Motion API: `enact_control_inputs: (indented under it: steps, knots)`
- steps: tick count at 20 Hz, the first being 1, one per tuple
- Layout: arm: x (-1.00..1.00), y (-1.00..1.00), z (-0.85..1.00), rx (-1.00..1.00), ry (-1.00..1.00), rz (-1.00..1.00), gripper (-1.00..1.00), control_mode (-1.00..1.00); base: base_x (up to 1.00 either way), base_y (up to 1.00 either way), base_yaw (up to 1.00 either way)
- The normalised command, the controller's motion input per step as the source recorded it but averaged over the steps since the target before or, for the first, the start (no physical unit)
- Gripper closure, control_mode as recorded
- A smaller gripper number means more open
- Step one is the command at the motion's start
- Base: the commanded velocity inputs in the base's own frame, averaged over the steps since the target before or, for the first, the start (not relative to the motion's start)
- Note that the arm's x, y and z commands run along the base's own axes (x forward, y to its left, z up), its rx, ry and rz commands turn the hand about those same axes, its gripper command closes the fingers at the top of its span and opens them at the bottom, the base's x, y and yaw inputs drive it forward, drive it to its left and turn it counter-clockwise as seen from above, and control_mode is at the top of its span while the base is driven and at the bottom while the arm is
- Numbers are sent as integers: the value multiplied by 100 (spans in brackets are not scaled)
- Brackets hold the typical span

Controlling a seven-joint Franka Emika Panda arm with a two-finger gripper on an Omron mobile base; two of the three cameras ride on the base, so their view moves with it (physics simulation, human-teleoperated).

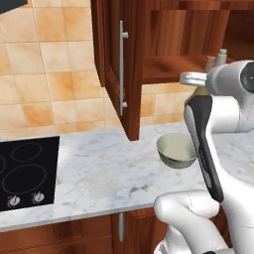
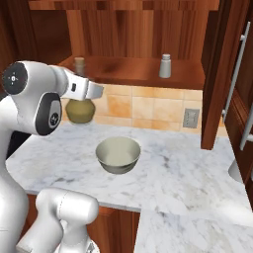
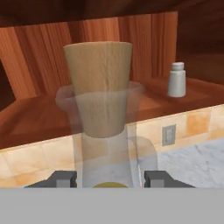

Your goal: Retrieve the bottle and the shaker from the cabinet and place them next to the mixing bowl on the counter. Then add garlic from the fridge to the mixing bowl.

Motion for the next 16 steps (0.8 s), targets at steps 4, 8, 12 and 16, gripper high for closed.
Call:
enact_control_inputs:
  steps: [4,8,12,16]
  knots:
    - [0,21,-50,9,4,0,100,-100,0,0,0]
    - [8,25,-45,10,-6,0,100,-100,0,0,0]
    - [22,24,-11,1,-3,0,100,-100,0,0,0]
    - [38,19,-5,0,0,0,100,-100,0,0,0]
